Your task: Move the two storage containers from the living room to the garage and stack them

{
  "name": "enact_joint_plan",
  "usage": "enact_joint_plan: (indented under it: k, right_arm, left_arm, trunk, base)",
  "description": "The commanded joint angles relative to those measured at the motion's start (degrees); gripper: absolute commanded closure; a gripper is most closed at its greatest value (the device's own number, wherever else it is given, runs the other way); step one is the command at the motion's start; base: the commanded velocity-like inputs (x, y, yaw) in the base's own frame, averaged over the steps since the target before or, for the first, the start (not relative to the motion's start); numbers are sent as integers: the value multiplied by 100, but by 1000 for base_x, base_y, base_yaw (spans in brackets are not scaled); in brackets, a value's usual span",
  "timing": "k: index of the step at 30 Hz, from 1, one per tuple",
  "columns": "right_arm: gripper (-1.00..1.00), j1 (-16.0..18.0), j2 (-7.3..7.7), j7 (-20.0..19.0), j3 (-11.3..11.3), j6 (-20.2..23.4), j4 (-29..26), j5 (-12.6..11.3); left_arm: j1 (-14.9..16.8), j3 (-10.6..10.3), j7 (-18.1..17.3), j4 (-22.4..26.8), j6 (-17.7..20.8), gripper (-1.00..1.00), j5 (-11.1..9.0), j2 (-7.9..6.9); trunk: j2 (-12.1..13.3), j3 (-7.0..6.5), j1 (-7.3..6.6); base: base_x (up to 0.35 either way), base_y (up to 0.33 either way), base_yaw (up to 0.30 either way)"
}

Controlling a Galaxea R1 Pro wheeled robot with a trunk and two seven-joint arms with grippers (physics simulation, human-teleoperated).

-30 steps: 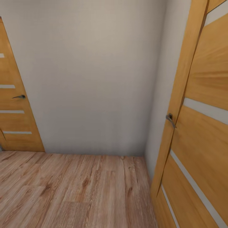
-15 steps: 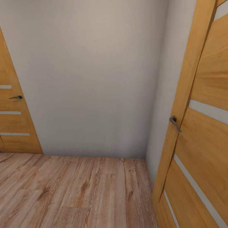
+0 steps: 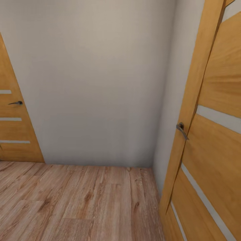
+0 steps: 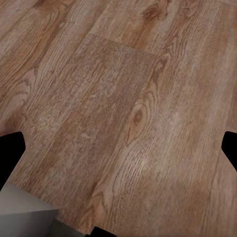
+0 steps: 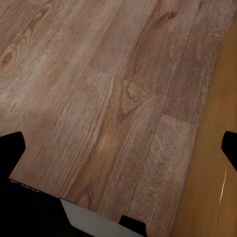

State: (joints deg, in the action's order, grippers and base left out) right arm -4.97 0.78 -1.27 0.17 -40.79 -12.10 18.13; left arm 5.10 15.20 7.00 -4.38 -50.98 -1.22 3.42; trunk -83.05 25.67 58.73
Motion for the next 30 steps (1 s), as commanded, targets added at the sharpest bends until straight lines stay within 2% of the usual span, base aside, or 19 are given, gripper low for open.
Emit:
enact_joint_plan:
  k: [1,24,30]
  right_arm:
    - [-100,-4,1,-13,0,-5,-12,-2]
    - [-100,-4,1,-25,0,11,-12,7]
    - [-100,-4,1,-22,0,10,-12,6]
  left_arm:
    - [9,-24,25,-19,-27,-100,-10,1]
    - [9,-23,29,-19,-27,-100,-10,9]
    - [9,-38,29,-19,-26,-100,-10,1]
  trunk:
    - [-3,5,0]
    - [-3,5,0]
    - [-3,5,0]
  base:
    - [0,94,0]
    - [1,17,0]
    - [199,0,0]
